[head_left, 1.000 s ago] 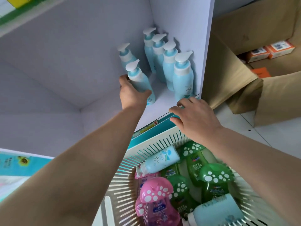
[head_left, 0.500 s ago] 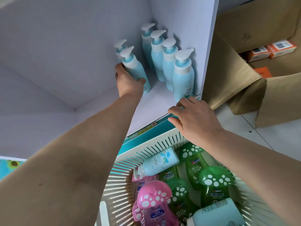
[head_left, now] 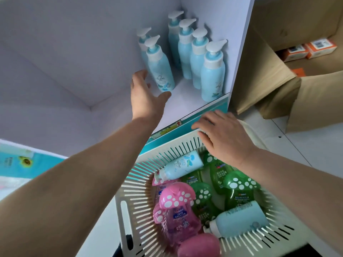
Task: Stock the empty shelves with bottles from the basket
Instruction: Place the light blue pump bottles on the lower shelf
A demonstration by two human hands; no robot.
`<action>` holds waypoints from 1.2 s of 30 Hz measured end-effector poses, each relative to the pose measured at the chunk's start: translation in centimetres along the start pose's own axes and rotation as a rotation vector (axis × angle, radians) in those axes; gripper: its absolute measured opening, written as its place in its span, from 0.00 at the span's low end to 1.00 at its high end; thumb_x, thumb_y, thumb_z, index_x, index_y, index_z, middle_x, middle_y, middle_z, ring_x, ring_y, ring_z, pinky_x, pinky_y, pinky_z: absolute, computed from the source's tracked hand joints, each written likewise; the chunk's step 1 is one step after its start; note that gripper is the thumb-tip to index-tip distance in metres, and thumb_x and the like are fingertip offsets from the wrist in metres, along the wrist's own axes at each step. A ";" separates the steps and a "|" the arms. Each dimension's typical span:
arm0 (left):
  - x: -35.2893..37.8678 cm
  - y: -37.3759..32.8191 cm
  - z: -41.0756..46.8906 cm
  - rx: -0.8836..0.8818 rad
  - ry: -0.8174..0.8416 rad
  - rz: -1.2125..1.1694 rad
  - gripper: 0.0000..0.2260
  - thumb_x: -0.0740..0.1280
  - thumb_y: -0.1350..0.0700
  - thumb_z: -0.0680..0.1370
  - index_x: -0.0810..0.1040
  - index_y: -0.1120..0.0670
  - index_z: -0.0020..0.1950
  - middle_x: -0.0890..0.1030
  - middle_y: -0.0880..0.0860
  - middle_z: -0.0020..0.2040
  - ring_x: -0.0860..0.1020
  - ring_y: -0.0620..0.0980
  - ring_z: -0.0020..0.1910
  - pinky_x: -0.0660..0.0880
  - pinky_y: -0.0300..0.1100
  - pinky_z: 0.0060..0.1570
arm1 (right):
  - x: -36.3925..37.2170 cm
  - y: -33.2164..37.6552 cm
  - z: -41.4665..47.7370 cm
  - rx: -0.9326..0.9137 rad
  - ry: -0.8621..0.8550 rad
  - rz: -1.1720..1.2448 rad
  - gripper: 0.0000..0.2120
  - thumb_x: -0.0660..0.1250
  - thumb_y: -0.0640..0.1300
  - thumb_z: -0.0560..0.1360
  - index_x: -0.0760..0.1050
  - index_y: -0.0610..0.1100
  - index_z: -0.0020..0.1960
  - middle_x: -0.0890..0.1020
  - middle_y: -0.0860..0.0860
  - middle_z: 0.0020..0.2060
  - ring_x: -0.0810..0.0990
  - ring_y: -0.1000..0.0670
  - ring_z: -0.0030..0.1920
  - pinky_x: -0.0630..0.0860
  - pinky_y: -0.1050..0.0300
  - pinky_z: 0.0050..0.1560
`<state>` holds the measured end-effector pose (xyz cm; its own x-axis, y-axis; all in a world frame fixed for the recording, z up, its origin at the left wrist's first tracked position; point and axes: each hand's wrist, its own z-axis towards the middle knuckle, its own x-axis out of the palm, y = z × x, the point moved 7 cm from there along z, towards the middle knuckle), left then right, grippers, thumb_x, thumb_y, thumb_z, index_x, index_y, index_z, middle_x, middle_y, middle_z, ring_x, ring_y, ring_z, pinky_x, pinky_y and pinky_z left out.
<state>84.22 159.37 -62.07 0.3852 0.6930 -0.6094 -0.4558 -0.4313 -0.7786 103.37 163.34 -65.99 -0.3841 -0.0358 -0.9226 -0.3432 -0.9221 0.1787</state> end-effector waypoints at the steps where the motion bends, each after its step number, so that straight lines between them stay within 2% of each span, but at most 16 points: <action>1: -0.7 -0.3 -1.1 0.028 -0.005 0.000 0.32 0.77 0.59 0.68 0.66 0.56 0.68 0.71 0.52 0.65 0.73 0.47 0.56 0.76 0.50 0.58 | 0.3 0.9 -0.8 -0.054 0.049 0.030 0.07 0.68 0.44 0.73 0.78 0.48 0.51 0.79 0.50 0.44 0.78 0.48 0.45 0.75 0.50 0.44; 3: -1.8 -0.6 -3.1 0.067 -0.012 0.001 0.27 0.74 0.61 0.70 0.68 0.57 0.66 0.72 0.52 0.64 0.74 0.46 0.54 0.78 0.48 0.54 | 2.1 2.2 -2.3 -0.114 0.236 0.058 0.10 0.71 0.44 0.72 0.77 0.50 0.53 0.80 0.53 0.46 0.79 0.51 0.46 0.77 0.52 0.48; 6: -2.7 0.0 -5.1 0.046 -0.034 -0.032 0.22 0.71 0.64 0.71 0.70 0.57 0.63 0.74 0.52 0.62 0.75 0.46 0.53 0.78 0.44 0.51 | 5.9 3.5 -4.4 -0.100 0.530 0.053 0.14 0.63 0.44 0.77 0.72 0.49 0.62 0.77 0.53 0.57 0.76 0.52 0.55 0.73 0.53 0.59; 8: -2.8 1.0 -5.8 0.008 -0.051 -0.042 0.20 0.69 0.65 0.72 0.71 0.56 0.62 0.75 0.51 0.61 0.75 0.46 0.54 0.76 0.35 0.47 | 7.6 4.0 -4.9 -0.085 0.634 0.055 0.18 0.61 0.42 0.78 0.68 0.47 0.68 0.73 0.51 0.65 0.73 0.50 0.62 0.70 0.52 0.65; 10: -2.6 1.5 -5.9 -0.008 -0.055 -0.031 0.18 0.67 0.65 0.72 0.72 0.55 0.61 0.75 0.51 0.61 0.76 0.45 0.54 0.71 0.24 0.41 | 8.8 4.6 -4.9 -0.117 0.660 0.025 0.23 0.60 0.39 0.78 0.62 0.46 0.72 0.68 0.49 0.70 0.68 0.48 0.67 0.68 0.49 0.67; 12: -2.5 1.6 -5.7 0.000 -0.051 -0.028 0.18 0.66 0.66 0.73 0.72 0.54 0.61 0.75 0.51 0.61 0.75 0.44 0.54 0.69 0.22 0.39 | 9.2 4.9 -4.7 -0.127 0.631 -0.043 0.24 0.59 0.38 0.78 0.59 0.44 0.73 0.69 0.47 0.68 0.68 0.47 0.66 0.68 0.48 0.66; 14: -2.3 1.7 -5.5 0.010 -0.048 -0.047 0.18 0.65 0.67 0.73 0.72 0.54 0.60 0.75 0.51 0.61 0.75 0.44 0.54 0.69 0.22 0.39 | 9.6 4.9 -5.0 -0.116 0.626 -0.124 0.22 0.56 0.39 0.79 0.62 0.42 0.72 0.69 0.45 0.65 0.69 0.45 0.65 0.65 0.48 0.66; 17: -1.9 1.6 -5.5 0.053 -0.052 -0.070 0.17 0.64 0.67 0.73 0.72 0.55 0.60 0.75 0.51 0.61 0.75 0.44 0.54 0.72 0.26 0.42 | 10.1 4.6 -5.1 -0.076 0.634 -0.177 0.15 0.56 0.38 0.78 0.70 0.42 0.64 0.70 0.45 0.63 0.68 0.45 0.63 0.65 0.49 0.64; 20: -1.4 1.8 -6.0 0.095 -0.033 -0.081 0.16 0.63 0.68 0.73 0.73 0.55 0.59 0.75 0.51 0.59 0.75 0.44 0.54 0.76 0.32 0.45 | 11.2 4.6 -5.2 -0.016 0.757 -0.125 0.19 0.62 0.35 0.75 0.65 0.41 0.65 0.72 0.44 0.61 0.70 0.45 0.62 0.72 0.49 0.60; 22: -1.3 1.8 -6.2 0.123 -0.026 -0.092 0.16 0.63 0.69 0.73 0.73 0.54 0.58 0.75 0.51 0.59 0.76 0.45 0.54 0.77 0.34 0.45 | 11.5 4.8 -5.0 -0.055 0.803 -0.151 0.22 0.63 0.37 0.75 0.63 0.41 0.67 0.74 0.44 0.60 0.69 0.45 0.63 0.71 0.50 0.60; 25: -1.4 1.5 -6.5 0.145 -0.028 -0.101 0.17 0.62 0.69 0.73 0.74 0.54 0.58 0.75 0.51 0.58 0.76 0.45 0.54 0.77 0.34 0.45 | 11.3 4.2 -5.2 -0.135 0.830 -0.244 0.20 0.65 0.41 0.75 0.69 0.43 0.66 0.71 0.46 0.61 0.67 0.46 0.63 0.67 0.49 0.64; 28: -1.4 1.0 -6.7 0.190 0.000 -0.097 0.17 0.62 0.70 0.73 0.74 0.55 0.59 0.75 0.51 0.58 0.76 0.45 0.54 0.77 0.35 0.46 | 9.9 1.5 -5.8 0.011 0.829 -0.191 0.19 0.69 0.43 0.72 0.71 0.43 0.62 0.72 0.47 0.57 0.72 0.47 0.56 0.73 0.53 0.58; 29: -1.4 0.8 -6.9 0.204 0.013 -0.090 0.17 0.62 0.70 0.73 0.75 0.55 0.58 0.75 0.51 0.57 0.76 0.44 0.54 0.77 0.34 0.46 | 9.3 0.5 -6.0 0.072 0.839 -0.159 0.21 0.70 0.44 0.72 0.69 0.44 0.63 0.72 0.47 0.56 0.73 0.47 0.55 0.74 0.54 0.55; 31: -1.1 0.6 -7.3 0.212 0.048 -0.076 0.16 0.62 0.70 0.73 0.75 0.54 0.57 0.77 0.50 0.56 0.76 0.43 0.52 0.76 0.31 0.45 | 7.8 -1.3 -6.3 0.192 0.897 -0.076 0.29 0.71 0.47 0.71 0.65 0.44 0.69 0.71 0.45 0.60 0.75 0.45 0.56 0.74 0.52 0.56; 33: -0.5 0.4 -7.6 0.203 0.121 -0.066 0.14 0.63 0.68 0.74 0.77 0.53 0.53 0.79 0.46 0.50 0.78 0.41 0.49 0.76 0.31 0.44 | 6.1 -2.5 -6.9 0.354 0.939 0.088 0.35 0.72 0.49 0.71 0.60 0.44 0.72 0.69 0.45 0.66 0.74 0.45 0.61 0.70 0.54 0.59; 36: 0.7 -0.3 -8.2 0.223 0.304 -0.054 0.07 0.67 0.63 0.74 0.79 0.51 0.47 0.81 0.42 0.41 0.80 0.38 0.41 0.76 0.32 0.44 | 3.5 -3.1 -7.3 0.512 0.838 0.438 0.33 0.74 0.44 0.70 0.63 0.45 0.70 0.72 0.49 0.65 0.74 0.49 0.59 0.68 0.61 0.53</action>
<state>91.19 155.23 -63.47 0.6186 0.4936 -0.6113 -0.5791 -0.2394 -0.7793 109.36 163.30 -72.32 0.0821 -0.7560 -0.6494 -0.7114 -0.5008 0.4931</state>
